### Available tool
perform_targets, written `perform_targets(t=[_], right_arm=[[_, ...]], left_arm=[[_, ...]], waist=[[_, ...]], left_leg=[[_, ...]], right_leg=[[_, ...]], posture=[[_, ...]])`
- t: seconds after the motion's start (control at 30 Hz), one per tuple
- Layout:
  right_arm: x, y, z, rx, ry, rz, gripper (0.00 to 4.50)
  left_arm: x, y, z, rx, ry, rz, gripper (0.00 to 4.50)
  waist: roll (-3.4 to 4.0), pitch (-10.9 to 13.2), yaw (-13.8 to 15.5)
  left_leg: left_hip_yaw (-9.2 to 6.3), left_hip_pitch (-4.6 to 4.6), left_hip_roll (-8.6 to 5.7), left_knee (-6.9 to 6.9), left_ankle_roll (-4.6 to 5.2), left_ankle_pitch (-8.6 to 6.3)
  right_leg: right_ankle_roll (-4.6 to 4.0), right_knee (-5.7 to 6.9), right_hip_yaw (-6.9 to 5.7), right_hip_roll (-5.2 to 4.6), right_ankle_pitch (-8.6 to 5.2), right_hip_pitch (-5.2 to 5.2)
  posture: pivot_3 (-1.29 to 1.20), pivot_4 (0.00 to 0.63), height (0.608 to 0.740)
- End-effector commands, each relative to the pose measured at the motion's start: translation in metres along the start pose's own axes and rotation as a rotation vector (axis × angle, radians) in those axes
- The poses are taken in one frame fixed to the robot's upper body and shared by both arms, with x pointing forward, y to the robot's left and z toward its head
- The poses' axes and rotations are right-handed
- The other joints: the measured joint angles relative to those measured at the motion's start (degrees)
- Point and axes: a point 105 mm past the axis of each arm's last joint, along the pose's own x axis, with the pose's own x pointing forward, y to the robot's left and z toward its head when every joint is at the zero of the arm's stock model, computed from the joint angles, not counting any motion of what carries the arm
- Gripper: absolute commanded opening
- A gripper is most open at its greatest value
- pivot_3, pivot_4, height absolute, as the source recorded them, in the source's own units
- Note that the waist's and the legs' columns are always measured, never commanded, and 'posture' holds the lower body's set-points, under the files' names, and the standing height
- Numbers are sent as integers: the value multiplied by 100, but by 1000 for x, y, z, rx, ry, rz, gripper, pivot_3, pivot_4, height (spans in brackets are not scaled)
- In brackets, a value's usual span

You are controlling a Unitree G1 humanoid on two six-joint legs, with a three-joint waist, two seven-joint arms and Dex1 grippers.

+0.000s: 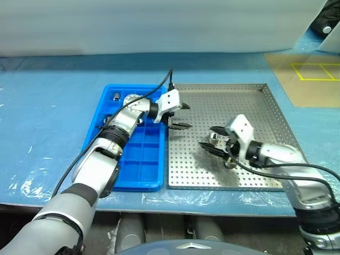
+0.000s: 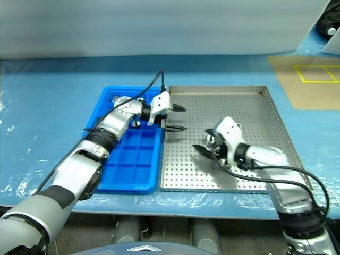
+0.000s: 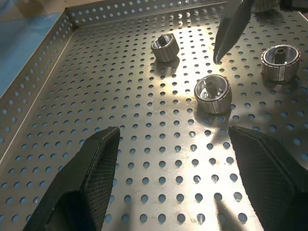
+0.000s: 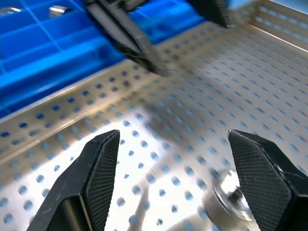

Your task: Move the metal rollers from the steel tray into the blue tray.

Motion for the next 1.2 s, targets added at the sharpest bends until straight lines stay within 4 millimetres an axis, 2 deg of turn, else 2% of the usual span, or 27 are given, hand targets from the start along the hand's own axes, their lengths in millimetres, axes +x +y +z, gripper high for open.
perform_targets(t=[0.03,0.23,0.37,0.47,0.73,0.87,1.03,1.2], right_arm=[[-22,-2,11,-19,-35,-90,3682],[-40,9,3,31,-24,-182,3682],[-48,16,-1,47,-7,-227,3682],[-53,18,-1,51,-2,-251,3682],[-57,18,-5,55,21,-276,3682],[-55,17,-7,51,31,-271,3682],[-53,18,-9,51,35,-267,3682],[-48,16,-8,46,31,-256,3682]], left_arm=[[17,5,20,67,-23,-6,3787],[51,-7,28,58,-33,-35,3787],[70,-21,21,64,19,-71,3787],[74,-26,15,73,51,-79,3787],[71,-26,-9,49,144,-25,3787],[63,-18,-10,35,144,0,3787],[52,-15,-11,16,140,-23,3787],[35,-13,-25,-9,188,-32,3787]], waist=[[0,0,-10],[1,-1,-248],[3,-2,-492],[5,-3,-671],[6,-4,-1102],[6,-4,-1248],[6,-4,-1347],[7,-4,-1414]], left_leg=[[1,0,1,3,2,-1],[2,10,2,23,16,-21],[3,5,-2,34,26,-30],[3,-3,-5,34,30,-33],[-5,-34,-19,65,70,-55],[-15,-42,-36,68,76,-55],[-26,-49,-40,71,84,-53],[-31,-52,-44,71,85,-54]], right_leg=[[0,-4,1,-1,0,1],[7,-19,15,-10,2,21],[14,-23,17,-8,2,20],[33,-44,16,-7,11,22],[49,-72,7,-22,20,25],[51,-73,-5,-34,20,26],[52,-75,-20,-40,19,29],[53,-78,-29,-47,18,33]], posture=[[-586,150,740],[-676,150,740],[-740,150,740],[-757,150,740],[-760,150,740],[-749,150,740],[-737,150,740],[-724,150,740]])
